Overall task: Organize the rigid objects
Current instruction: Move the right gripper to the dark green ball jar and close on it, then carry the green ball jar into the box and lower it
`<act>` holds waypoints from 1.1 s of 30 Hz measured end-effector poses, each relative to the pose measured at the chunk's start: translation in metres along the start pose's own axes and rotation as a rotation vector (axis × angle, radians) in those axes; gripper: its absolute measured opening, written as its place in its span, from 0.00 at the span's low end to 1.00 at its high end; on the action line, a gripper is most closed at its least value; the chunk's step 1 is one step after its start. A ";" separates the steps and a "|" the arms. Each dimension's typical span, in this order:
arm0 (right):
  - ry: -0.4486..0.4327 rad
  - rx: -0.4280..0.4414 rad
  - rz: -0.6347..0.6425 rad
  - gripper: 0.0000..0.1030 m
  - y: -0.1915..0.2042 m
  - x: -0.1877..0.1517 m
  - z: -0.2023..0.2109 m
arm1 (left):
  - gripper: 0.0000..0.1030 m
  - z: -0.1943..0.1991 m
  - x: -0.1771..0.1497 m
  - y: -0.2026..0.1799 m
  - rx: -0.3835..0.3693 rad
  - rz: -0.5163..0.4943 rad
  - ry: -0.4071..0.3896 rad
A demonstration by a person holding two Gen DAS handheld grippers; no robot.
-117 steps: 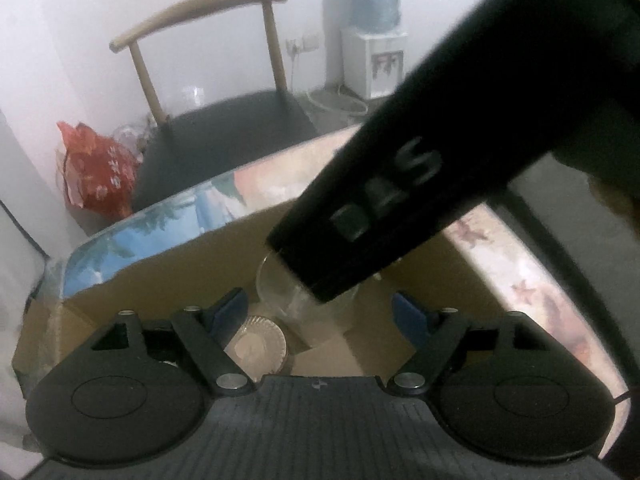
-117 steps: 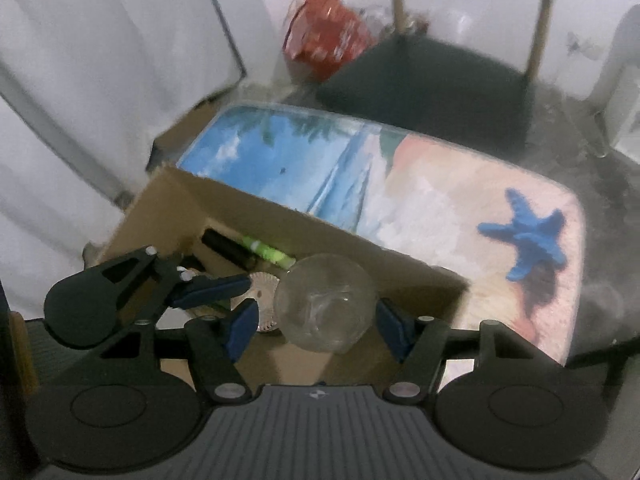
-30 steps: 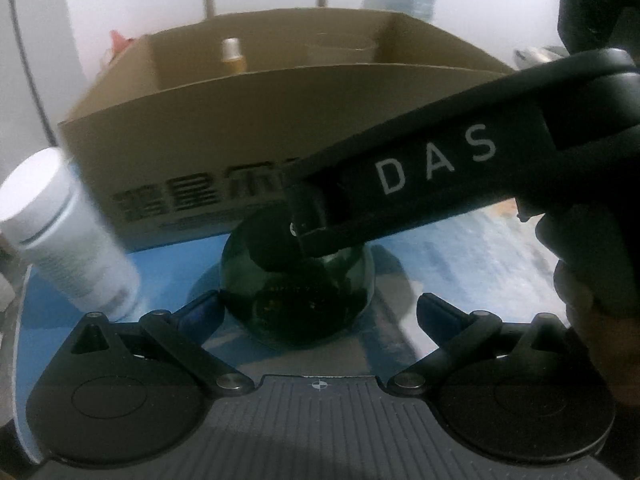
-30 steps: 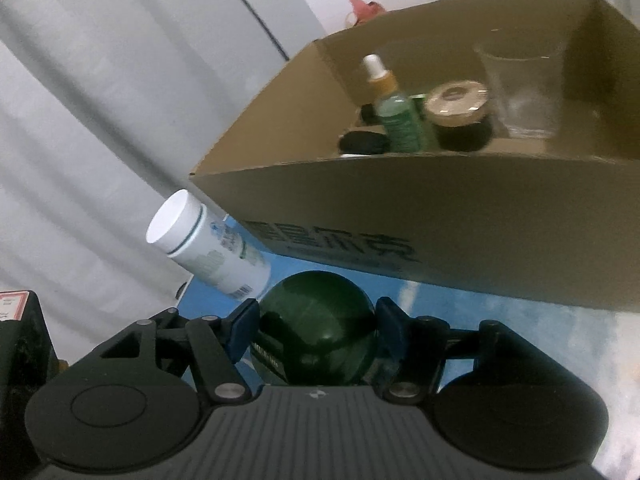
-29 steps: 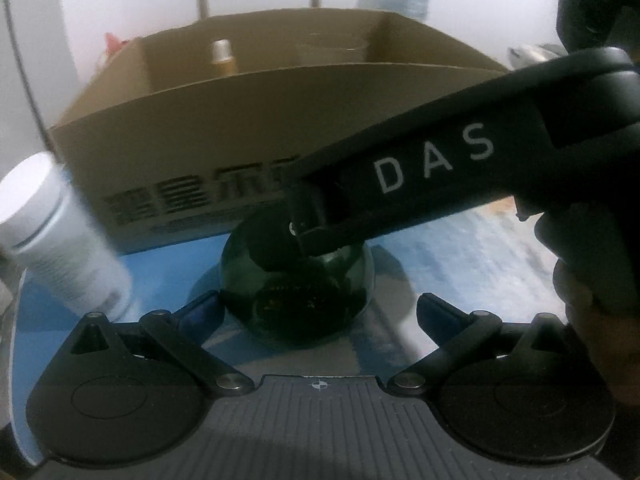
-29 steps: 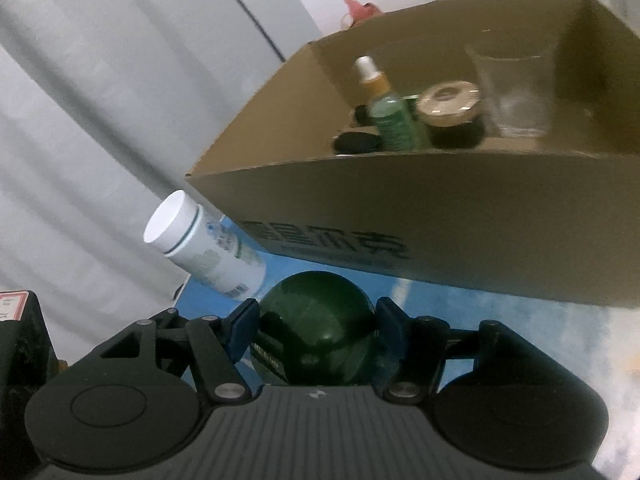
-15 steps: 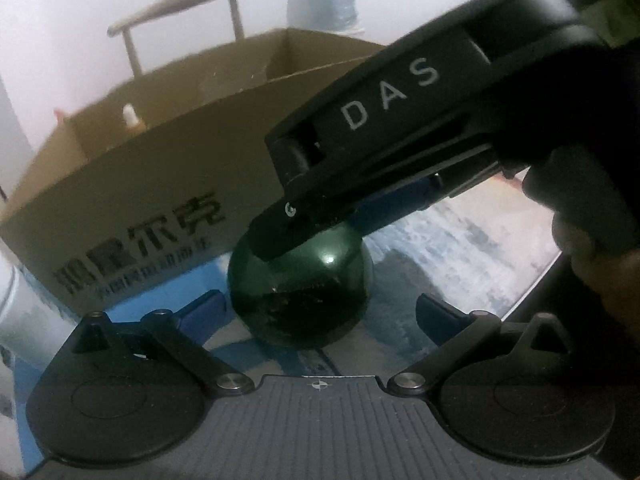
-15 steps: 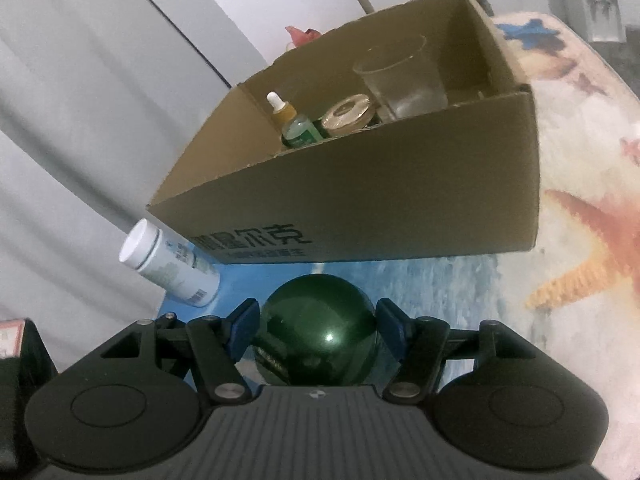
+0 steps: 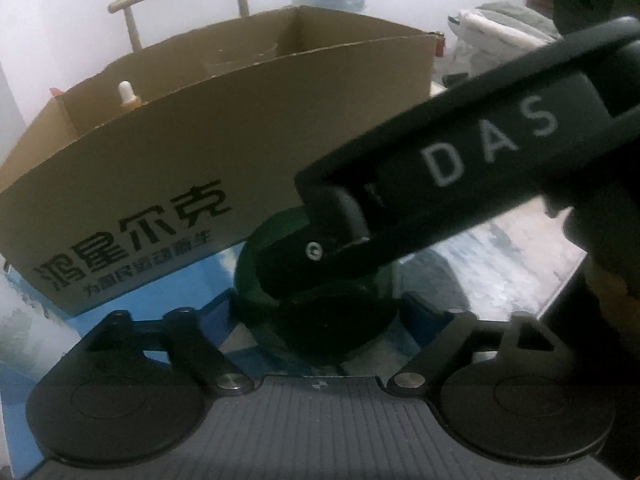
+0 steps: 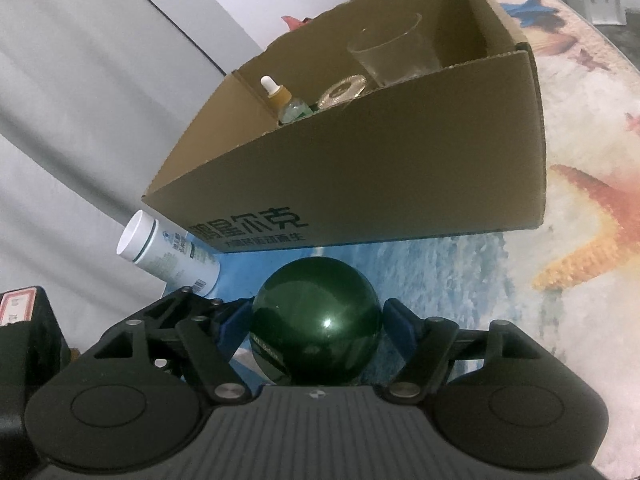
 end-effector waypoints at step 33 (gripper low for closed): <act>-0.004 -0.036 0.216 0.73 0.052 0.168 0.016 | 0.79 -0.002 0.123 0.047 0.005 0.187 -0.001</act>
Point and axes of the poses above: each gripper's, at about its wrist camera, not at the fingertips, and z roughly against the way its jaws point, y to its left, x to its top, the point moved 9 cm from there along -z, roughly the way its jaws point, and after that the axes turned 8 degrees about -x, right-handed, at the moved point
